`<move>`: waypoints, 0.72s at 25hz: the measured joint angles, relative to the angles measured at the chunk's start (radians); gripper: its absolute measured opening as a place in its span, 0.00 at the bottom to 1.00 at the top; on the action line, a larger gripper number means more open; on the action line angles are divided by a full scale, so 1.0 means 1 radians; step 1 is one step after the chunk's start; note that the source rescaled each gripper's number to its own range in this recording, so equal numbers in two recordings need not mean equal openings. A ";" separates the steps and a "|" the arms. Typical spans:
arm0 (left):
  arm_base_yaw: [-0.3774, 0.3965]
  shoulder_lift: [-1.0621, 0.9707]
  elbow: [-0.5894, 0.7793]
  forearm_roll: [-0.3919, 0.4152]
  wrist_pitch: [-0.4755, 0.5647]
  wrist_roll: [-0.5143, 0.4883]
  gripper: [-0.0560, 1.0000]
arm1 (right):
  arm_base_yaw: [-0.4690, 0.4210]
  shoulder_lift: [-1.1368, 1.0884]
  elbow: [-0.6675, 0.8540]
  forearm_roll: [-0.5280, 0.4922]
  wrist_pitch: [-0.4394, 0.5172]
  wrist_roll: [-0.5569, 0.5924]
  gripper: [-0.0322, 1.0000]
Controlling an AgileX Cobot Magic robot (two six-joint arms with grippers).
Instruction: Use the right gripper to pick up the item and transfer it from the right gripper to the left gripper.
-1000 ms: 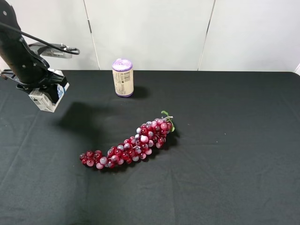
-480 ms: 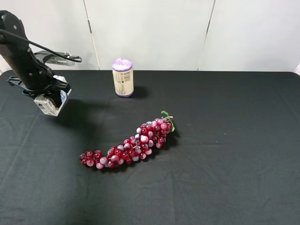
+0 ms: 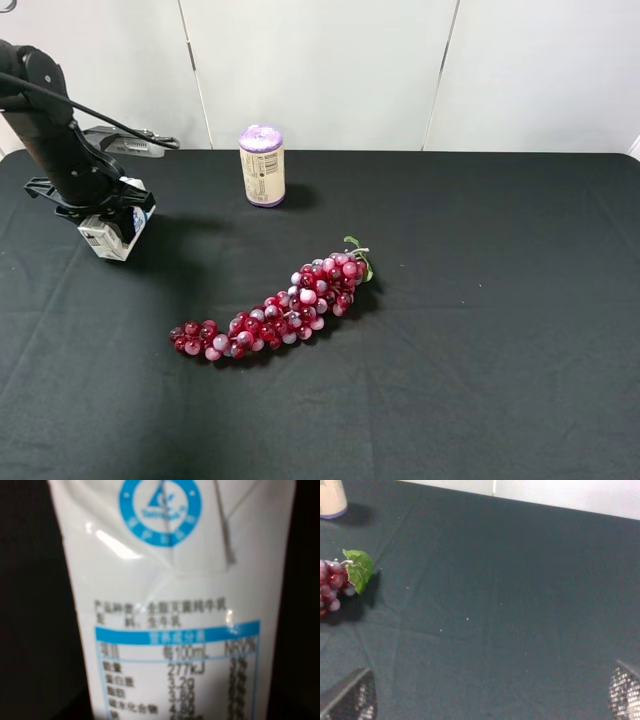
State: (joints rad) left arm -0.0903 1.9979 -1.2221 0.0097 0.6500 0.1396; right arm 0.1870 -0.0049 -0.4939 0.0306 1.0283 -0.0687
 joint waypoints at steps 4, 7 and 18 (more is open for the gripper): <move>0.000 0.000 0.000 0.000 0.000 0.000 0.05 | 0.000 0.000 0.000 0.000 0.000 0.000 1.00; 0.000 0.000 -0.001 0.000 -0.007 0.000 0.29 | 0.000 0.000 0.000 0.000 0.000 0.000 1.00; 0.000 -0.007 -0.005 0.000 -0.026 0.000 0.99 | 0.000 0.000 0.000 0.000 0.000 0.000 1.00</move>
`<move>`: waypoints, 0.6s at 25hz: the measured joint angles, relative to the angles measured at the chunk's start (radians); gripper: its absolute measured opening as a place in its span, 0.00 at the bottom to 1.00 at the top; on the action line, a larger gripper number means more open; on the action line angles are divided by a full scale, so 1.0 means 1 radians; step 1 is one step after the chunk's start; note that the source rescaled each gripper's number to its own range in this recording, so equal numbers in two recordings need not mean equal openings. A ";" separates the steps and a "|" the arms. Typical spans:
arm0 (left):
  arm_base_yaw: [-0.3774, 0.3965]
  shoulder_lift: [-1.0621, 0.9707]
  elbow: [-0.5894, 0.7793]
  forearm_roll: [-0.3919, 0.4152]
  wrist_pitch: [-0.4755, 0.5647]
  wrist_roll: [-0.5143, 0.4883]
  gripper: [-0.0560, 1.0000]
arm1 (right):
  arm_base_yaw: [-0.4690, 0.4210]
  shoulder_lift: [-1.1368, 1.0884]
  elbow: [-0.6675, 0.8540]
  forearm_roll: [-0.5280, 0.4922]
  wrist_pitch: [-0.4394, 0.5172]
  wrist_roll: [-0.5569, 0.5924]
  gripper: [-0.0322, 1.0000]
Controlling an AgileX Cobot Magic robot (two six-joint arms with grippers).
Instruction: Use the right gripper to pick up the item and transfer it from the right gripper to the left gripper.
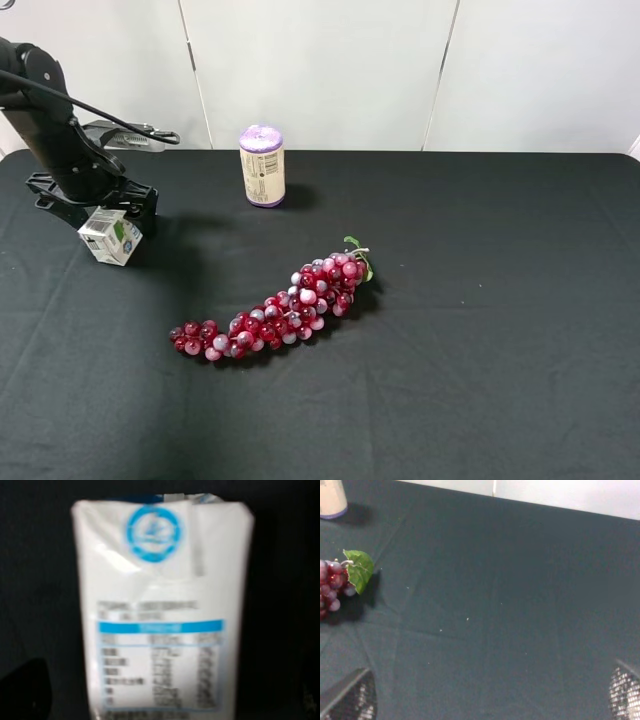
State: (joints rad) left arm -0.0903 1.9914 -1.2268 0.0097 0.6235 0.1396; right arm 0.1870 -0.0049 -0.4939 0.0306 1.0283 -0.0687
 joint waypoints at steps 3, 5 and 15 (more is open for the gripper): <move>0.000 -0.026 0.000 -0.001 0.023 0.000 1.00 | 0.000 0.000 0.000 0.000 0.000 0.000 1.00; 0.000 -0.056 0.000 -0.003 0.043 0.000 1.00 | 0.000 0.000 0.000 0.000 0.000 0.000 1.00; 0.000 -0.283 0.000 -0.010 0.229 -0.008 1.00 | 0.000 0.000 0.000 0.000 0.000 0.000 1.00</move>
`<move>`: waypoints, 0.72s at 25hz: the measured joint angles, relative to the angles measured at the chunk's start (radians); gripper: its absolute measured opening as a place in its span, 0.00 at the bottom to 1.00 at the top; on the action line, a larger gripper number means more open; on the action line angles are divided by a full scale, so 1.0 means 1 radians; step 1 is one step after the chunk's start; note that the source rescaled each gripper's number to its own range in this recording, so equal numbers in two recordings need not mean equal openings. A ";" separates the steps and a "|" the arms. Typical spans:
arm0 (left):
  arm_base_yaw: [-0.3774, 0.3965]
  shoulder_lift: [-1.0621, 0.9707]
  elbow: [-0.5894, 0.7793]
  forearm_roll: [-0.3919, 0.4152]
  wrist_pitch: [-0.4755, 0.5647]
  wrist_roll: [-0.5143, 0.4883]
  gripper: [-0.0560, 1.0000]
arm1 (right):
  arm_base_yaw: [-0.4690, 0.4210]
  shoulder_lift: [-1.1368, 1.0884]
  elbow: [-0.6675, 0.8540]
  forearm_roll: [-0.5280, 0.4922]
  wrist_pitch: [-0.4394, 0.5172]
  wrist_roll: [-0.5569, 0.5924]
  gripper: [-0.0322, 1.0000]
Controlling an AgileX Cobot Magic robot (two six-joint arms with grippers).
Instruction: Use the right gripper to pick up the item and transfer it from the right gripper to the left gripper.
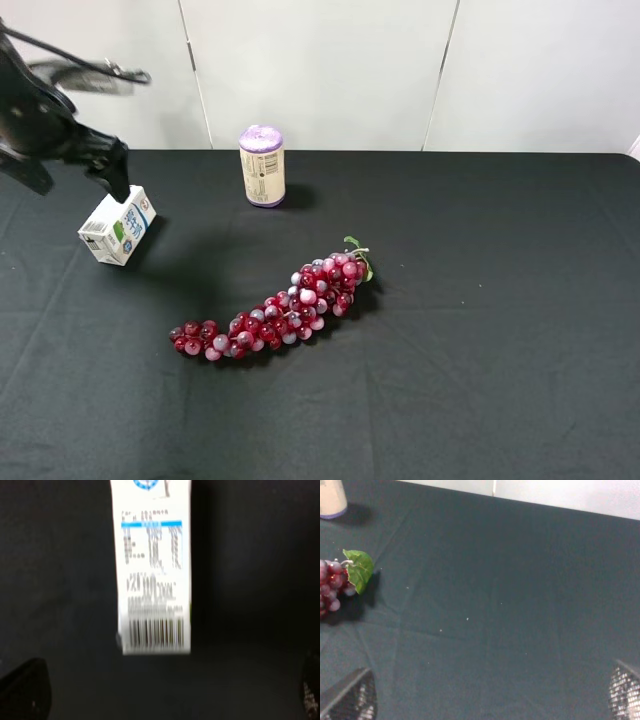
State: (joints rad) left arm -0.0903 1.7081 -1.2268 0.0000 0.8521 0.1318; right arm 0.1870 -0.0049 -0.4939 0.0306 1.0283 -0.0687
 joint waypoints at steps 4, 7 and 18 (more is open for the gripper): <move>0.000 -0.119 0.000 0.000 0.078 -0.020 1.00 | 0.000 0.000 0.000 0.000 0.000 0.000 1.00; 0.000 -0.220 0.000 0.000 0.131 -0.023 1.00 | 0.000 0.000 0.000 0.000 0.000 0.000 1.00; 0.000 -0.588 0.000 0.006 0.290 -0.029 1.00 | 0.000 0.000 0.000 0.000 0.000 0.000 1.00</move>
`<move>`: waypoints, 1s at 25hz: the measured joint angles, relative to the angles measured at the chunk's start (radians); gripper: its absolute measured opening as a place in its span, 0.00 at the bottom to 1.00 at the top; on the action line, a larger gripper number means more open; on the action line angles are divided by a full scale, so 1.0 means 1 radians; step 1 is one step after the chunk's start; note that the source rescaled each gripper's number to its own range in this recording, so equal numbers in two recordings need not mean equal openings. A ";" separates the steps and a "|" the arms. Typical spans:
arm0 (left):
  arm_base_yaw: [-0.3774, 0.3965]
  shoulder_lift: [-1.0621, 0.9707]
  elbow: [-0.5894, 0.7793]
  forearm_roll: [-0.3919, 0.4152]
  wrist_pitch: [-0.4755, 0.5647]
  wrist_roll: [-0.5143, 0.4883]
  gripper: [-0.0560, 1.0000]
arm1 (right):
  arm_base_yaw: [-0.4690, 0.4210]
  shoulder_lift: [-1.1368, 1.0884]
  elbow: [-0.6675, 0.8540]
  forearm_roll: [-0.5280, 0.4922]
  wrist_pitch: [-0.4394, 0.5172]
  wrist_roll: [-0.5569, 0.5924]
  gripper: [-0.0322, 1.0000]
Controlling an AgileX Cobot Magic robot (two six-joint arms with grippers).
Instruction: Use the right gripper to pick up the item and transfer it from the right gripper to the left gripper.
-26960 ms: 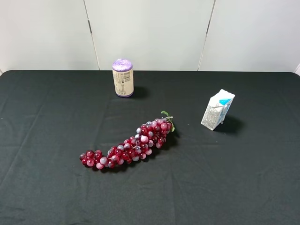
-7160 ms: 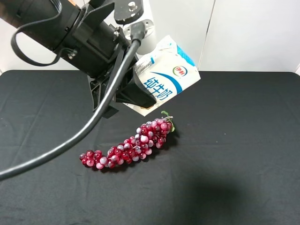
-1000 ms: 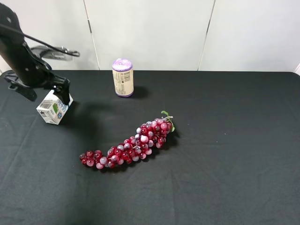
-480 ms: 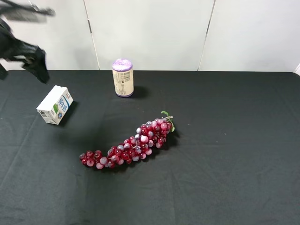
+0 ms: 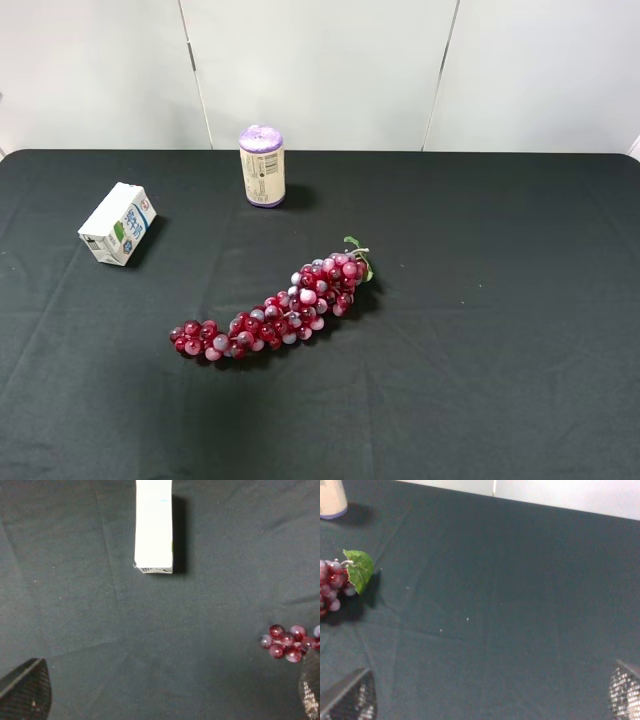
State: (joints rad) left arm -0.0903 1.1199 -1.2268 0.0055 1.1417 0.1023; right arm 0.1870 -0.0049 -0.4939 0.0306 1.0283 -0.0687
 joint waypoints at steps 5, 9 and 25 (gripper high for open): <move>0.000 -0.154 0.000 -0.006 0.020 -0.007 1.00 | 0.000 0.000 0.000 0.000 0.000 0.000 1.00; 0.000 -0.288 0.000 -0.006 0.022 -0.007 1.00 | 0.000 0.000 0.000 0.000 0.000 0.000 1.00; 0.000 -0.889 0.393 -0.006 0.024 0.000 1.00 | 0.000 0.000 0.000 0.000 0.000 0.000 1.00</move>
State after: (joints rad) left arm -0.0903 0.2309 -0.8334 0.0000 1.1653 0.1023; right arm 0.1870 -0.0049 -0.4939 0.0306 1.0283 -0.0687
